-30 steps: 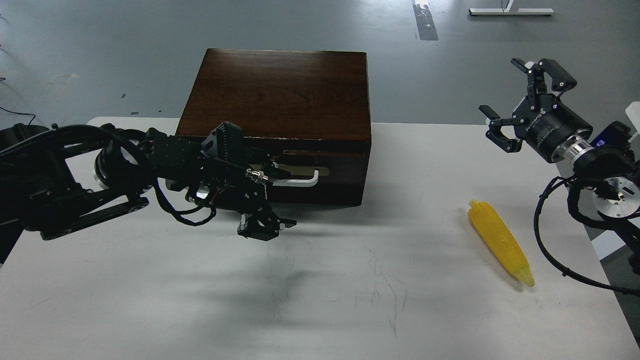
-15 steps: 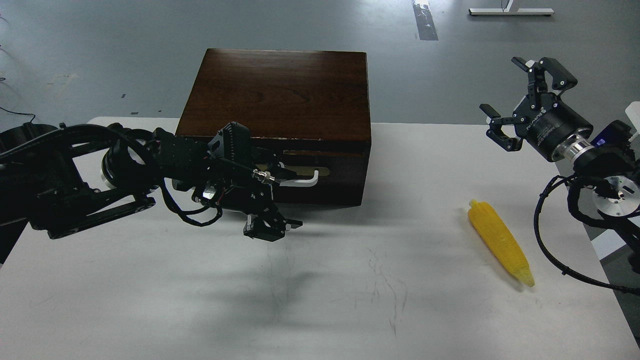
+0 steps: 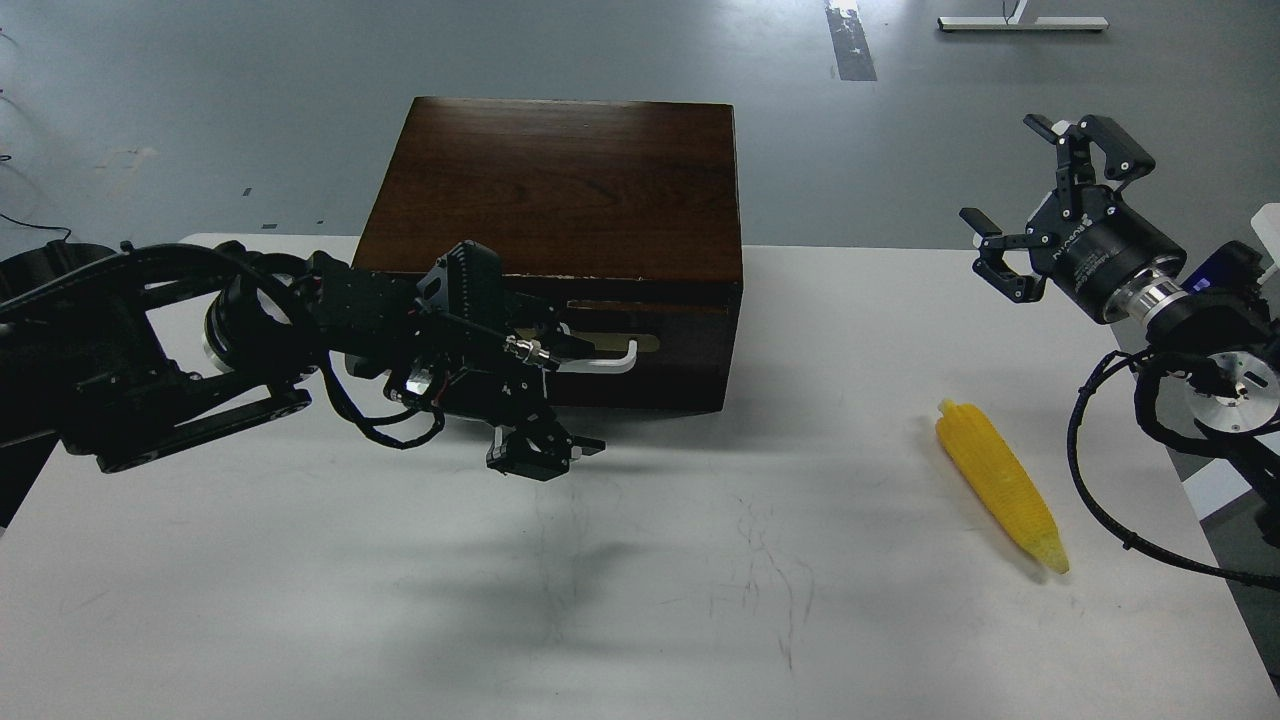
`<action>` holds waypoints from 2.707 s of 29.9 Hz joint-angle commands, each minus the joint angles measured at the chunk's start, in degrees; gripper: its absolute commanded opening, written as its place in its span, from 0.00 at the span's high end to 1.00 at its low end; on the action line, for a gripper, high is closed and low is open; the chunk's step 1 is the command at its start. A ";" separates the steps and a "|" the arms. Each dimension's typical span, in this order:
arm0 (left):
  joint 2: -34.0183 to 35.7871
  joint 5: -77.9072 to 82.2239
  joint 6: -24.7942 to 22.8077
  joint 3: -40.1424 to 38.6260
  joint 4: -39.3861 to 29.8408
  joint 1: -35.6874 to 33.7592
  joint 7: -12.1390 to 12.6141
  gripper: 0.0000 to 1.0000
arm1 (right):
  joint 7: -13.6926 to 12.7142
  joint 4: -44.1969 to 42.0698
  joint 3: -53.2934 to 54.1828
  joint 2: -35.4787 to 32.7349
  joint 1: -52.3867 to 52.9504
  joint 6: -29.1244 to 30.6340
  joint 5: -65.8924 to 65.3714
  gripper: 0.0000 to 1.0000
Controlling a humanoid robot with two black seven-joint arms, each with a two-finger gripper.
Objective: Put corn in drawer with both arms
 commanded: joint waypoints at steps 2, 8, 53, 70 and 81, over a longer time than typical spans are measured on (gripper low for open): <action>0.15 0.00 0.00 0.45 0.59 -0.41 0.00 0.02 | 0.00 -0.01 0.00 0.02 -0.01 0.00 0.00 0.00; 0.24 0.00 0.18 1.24 2.70 0.46 0.00 0.02 | 0.00 -0.01 0.00 0.02 -0.01 0.00 0.00 0.00; 5.16 0.00 0.18 4.58 -7.50 0.46 0.00 0.02 | 0.00 -1.85 0.26 0.55 1.13 0.00 0.00 0.00; 7.18 0.00 0.18 5.46 -11.19 0.64 0.00 0.02 | 0.00 -1.94 0.26 0.72 1.57 0.00 0.00 0.00; 9.82 0.00 -0.09 5.54 -15.49 1.61 0.00 0.02 | 0.00 -2.29 0.26 0.90 1.57 0.00 0.00 0.00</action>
